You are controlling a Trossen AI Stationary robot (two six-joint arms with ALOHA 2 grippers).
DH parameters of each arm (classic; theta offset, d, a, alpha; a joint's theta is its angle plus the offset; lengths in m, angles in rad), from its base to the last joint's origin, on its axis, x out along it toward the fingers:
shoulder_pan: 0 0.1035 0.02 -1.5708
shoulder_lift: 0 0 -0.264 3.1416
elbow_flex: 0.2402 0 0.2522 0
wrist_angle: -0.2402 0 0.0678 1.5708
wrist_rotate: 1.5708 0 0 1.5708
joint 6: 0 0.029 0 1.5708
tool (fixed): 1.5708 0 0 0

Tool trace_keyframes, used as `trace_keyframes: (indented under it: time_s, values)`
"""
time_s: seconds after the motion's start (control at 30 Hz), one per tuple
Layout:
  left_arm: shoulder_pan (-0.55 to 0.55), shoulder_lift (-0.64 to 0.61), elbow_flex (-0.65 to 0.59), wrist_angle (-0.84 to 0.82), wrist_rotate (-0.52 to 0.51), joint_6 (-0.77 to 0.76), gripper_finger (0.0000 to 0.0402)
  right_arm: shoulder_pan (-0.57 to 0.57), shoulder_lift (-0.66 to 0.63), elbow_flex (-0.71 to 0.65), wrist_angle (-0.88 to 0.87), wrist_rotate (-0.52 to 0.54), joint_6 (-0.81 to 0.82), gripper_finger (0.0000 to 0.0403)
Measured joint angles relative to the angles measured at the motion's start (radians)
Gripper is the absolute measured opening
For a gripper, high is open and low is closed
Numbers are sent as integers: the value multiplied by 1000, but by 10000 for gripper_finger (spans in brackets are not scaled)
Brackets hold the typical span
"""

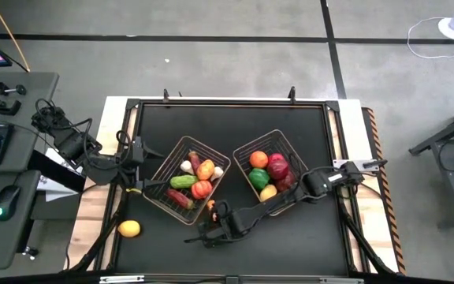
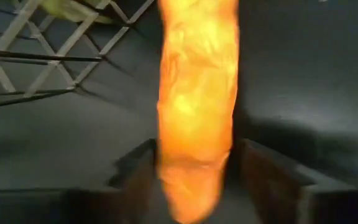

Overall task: Sort produce into baskets
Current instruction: Put the orange chili pepper into the left basket

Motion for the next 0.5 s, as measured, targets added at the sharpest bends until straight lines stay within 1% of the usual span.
trace_keyframes:
  time_s: [0.13, 0.17, 0.2, 0.33, 0.43, 0.5]
  values:
    - [0, 0, 0, 0, 0, 1, 399, 13, 8, 51, -93, 1, -40, 94]
    - [0, 0, 0, 0, 0, 1, 399, 20, 11, 76, -123, -1, -62, 63]
    - [0, 0, 0, 0, 0, 1, 399, 27, 12, 103, -165, -8, -88, 42]
    - [0, 0, 0, 0, 0, 15, 399, 70, 7, 237, -302, -36, -149, 44]
    - [0, -2, 0, -1, 1, 27, 399, 104, -78, 176, -320, -79, -130, 63]
    - [0, -4, 0, -1, 0, 28, 399, 130, -120, 172, -363, -84, -108, 64]
